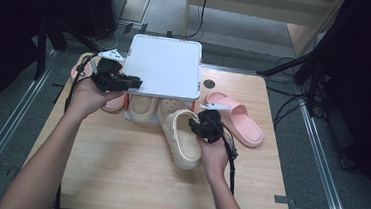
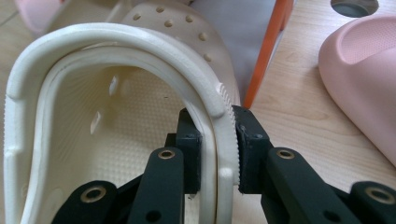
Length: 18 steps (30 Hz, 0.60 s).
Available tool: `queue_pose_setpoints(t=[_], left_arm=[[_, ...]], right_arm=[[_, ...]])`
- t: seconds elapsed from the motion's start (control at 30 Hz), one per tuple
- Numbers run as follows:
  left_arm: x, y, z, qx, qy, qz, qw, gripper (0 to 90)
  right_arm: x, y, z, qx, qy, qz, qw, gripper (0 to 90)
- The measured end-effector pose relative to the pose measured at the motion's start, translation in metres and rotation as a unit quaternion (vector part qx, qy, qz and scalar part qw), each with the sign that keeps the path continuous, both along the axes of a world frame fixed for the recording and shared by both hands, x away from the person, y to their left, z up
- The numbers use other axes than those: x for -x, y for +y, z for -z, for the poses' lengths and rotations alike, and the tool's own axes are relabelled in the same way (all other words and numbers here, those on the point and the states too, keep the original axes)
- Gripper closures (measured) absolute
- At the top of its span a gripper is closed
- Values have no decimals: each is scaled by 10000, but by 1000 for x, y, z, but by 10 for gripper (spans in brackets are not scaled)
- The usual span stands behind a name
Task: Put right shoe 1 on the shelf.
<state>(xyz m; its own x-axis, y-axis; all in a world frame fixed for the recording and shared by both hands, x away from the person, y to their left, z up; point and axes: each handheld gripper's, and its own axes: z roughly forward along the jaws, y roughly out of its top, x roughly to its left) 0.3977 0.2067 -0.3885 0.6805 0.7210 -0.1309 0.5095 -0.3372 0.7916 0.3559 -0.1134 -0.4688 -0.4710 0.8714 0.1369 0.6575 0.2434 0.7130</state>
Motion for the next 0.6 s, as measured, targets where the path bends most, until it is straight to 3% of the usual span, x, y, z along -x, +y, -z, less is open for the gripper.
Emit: queue_pose_setpoints(t=[0.27,0.43,0.6], left_arm=[[0,1,0,8,-6,24,10000,778],[0,1,0,15,-13,25,10000,780],[0,1,1,21,-27,38,10000,780]], right_arm=[[-17,14,4,84,-21,310,9995,754],[-24,20,7,9,-22,455,9990,744],[-25,23,14,-71,-54,398,9992,689]])
